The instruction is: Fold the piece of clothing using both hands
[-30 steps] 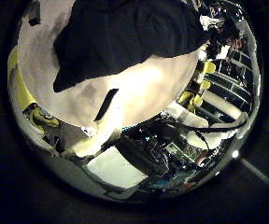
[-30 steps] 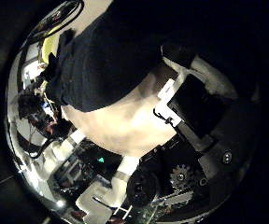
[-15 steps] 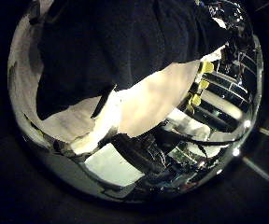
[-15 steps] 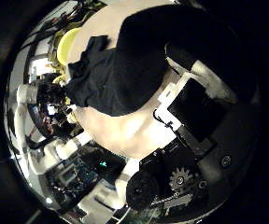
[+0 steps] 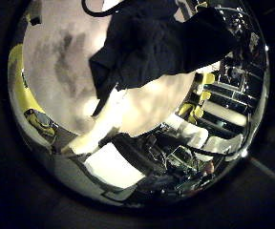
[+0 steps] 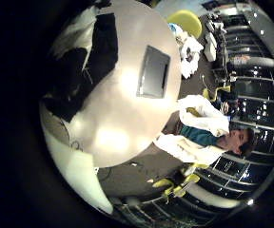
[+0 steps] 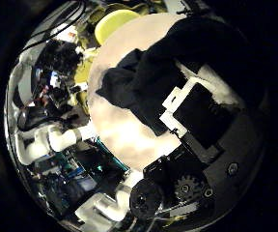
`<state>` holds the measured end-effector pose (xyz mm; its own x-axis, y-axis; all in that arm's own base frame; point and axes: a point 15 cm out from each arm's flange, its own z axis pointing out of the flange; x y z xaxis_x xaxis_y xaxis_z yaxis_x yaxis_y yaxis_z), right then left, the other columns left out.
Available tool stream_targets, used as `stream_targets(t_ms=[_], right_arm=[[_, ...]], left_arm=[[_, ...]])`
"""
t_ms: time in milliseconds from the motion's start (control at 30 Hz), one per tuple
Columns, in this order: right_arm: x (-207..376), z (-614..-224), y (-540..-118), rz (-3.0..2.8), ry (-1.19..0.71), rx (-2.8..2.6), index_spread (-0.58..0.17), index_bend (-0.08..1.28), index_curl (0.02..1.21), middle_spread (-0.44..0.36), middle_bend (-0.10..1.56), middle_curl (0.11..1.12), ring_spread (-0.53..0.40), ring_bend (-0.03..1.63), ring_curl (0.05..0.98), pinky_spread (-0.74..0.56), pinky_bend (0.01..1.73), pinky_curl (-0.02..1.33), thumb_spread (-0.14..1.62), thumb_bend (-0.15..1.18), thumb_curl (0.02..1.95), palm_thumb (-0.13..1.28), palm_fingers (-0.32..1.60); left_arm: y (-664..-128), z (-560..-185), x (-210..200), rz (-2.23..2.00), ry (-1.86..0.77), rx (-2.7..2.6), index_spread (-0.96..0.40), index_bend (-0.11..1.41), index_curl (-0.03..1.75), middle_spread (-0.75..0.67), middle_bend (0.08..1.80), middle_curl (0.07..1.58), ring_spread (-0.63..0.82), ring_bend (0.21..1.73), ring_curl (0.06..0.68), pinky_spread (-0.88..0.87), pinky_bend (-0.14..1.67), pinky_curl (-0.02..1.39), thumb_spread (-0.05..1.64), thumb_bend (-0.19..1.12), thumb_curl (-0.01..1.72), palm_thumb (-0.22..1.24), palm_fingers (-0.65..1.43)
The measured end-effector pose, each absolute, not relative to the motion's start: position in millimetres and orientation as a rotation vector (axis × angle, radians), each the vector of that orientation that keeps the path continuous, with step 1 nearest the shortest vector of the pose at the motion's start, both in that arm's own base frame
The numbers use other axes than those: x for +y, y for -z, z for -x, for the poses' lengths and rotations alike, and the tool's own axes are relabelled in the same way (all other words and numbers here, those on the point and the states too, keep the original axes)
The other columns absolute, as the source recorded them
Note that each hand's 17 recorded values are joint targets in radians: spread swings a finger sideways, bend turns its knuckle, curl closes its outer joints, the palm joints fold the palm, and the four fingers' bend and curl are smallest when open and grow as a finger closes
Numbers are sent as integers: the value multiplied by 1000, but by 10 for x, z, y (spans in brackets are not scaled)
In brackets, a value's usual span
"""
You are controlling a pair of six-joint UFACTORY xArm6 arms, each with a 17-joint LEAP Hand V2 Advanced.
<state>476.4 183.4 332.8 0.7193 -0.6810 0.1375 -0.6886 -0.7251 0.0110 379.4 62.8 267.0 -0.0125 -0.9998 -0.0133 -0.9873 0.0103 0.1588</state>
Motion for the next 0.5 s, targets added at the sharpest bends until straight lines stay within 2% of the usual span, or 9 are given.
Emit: stream_targets(t_ms=[133,267,367,433,467,500], right_arm=[[2523,-4586,-2803,-2873,-115,-954,-277,1140,883,-155,1337,880,-251,1407,813,-200,1177,1188,1040,-6,960,1079,929],[2935,-4435,-2417,-2870,-78,-854,-276,1136,885,-154,1334,881,-252,1400,819,-203,1164,1208,1041,-8,973,1066,933],[3254,-4319,-2179,-2870,-60,-773,-279,1108,881,-158,1300,872,-250,1384,813,-210,1161,1199,1045,-38,944,978,936],[3387,-4312,-2127,-2875,-63,-755,-289,1023,864,-161,1267,857,-244,1373,795,-226,1144,1161,1058,-41,913,924,904],[3401,-4319,-2130,-2876,-66,-757,-300,835,830,-166,1220,837,-244,1368,777,-256,1151,1119,1071,-41,883,886,754],[3406,-4329,-2135,-2880,-68,-760,-302,761,818,-171,1205,831,-247,1384,777,-273,1136,1104,1074,-39,873,877,680]], left_arm=[[-2830,-3645,878,-2177,193,-2128,-33,172,356,3,227,441,62,696,230,203,330,342,1186,-16,297,443,269],[-2835,-3482,1111,-2216,203,-2077,-34,172,358,0,227,443,62,691,227,203,330,342,1185,-17,298,445,269],[-2812,-3411,1171,-2218,213,-2070,-34,171,358,-1,227,444,62,691,225,202,330,342,1185,-17,298,445,269],[-2779,-3342,1219,-2227,220,-2050,-34,171,358,-2,226,444,62,691,224,202,330,342,1183,-16,300,449,269],[-2779,-3336,1217,-2226,220,-2050,-34,173,360,-2,225,444,62,691,223,202,329,342,1182,-16,301,450,270],[-2777,-3327,1211,-2224,221,-2051,-34,172,360,-2,225,444,62,691,223,202,329,342,1182,-17,302,450,271]])
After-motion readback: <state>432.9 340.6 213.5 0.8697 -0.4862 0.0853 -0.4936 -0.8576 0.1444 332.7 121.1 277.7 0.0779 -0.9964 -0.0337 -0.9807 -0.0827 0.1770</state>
